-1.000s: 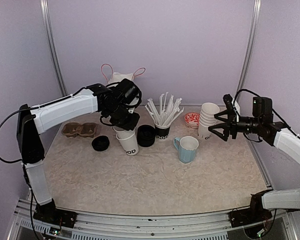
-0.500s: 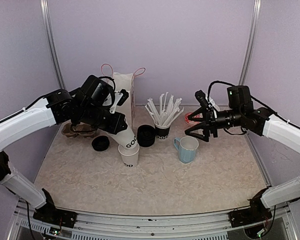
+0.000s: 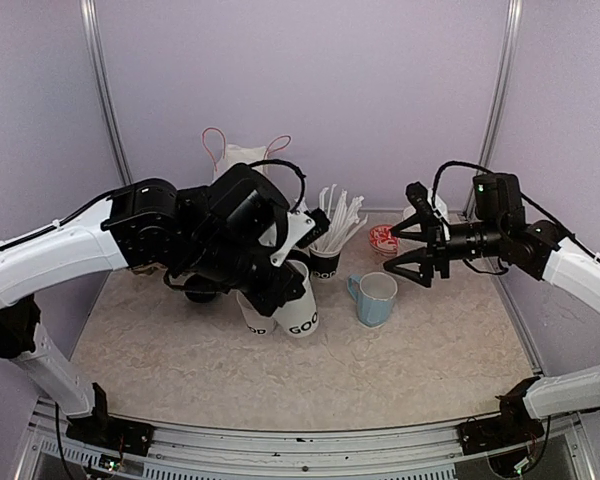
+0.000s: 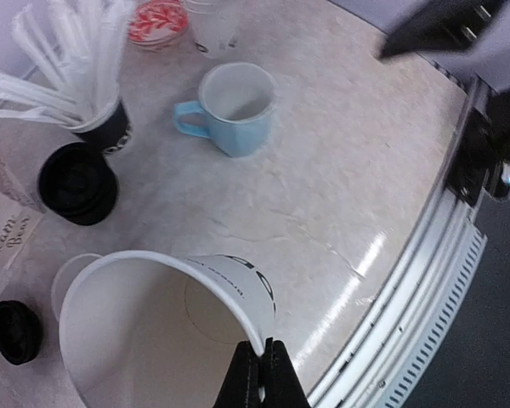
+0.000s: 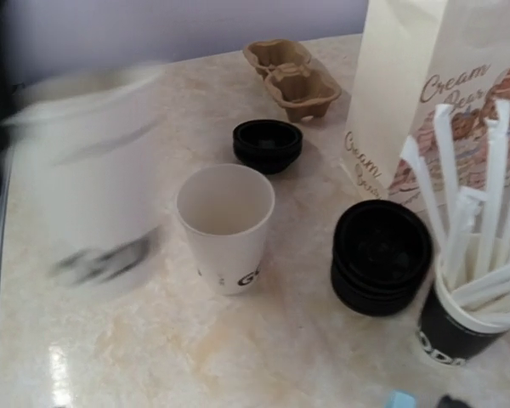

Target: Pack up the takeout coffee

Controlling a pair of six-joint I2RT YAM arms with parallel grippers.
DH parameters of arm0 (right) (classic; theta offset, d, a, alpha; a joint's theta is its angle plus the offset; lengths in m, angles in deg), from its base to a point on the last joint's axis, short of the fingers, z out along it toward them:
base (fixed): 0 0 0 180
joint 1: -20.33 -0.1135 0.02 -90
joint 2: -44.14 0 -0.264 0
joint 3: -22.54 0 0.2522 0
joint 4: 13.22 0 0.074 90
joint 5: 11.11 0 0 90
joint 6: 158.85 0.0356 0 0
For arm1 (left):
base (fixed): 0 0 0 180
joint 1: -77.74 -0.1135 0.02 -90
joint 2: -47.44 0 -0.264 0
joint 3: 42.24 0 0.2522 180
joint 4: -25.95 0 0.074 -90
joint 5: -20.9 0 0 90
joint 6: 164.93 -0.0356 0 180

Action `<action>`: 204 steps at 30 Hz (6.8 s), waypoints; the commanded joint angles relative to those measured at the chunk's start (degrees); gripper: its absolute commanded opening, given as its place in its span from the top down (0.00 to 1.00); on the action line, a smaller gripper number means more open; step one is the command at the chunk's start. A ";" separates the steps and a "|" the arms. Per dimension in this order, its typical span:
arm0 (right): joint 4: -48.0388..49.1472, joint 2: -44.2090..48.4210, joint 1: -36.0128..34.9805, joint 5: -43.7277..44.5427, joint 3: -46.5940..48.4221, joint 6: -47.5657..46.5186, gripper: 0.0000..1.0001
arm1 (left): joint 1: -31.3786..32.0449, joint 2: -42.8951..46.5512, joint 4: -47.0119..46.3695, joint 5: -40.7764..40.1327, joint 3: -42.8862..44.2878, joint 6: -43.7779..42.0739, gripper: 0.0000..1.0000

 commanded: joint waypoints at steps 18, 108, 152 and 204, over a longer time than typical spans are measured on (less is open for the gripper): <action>6.50 8.21 14.96 4.89 -14.63 -4.11 0.23 | 7.71 -16.34 -6.41 -0.47 -6.00 -7.03 0.99; 7.38 7.16 16.65 2.90 -17.63 -7.21 0.23 | -70.87 0.22 -6.56 6.21 -25.39 3.90 0.85; 3.98 6.48 16.64 -2.16 -17.29 -11.60 0.21 | -37.76 -18.42 -12.97 -5.05 -18.84 -10.06 0.67; 3.85 -9.48 1.11 -13.08 18.30 8.25 0.08 | -20.75 10.86 -80.03 53.82 -29.63 23.58 0.93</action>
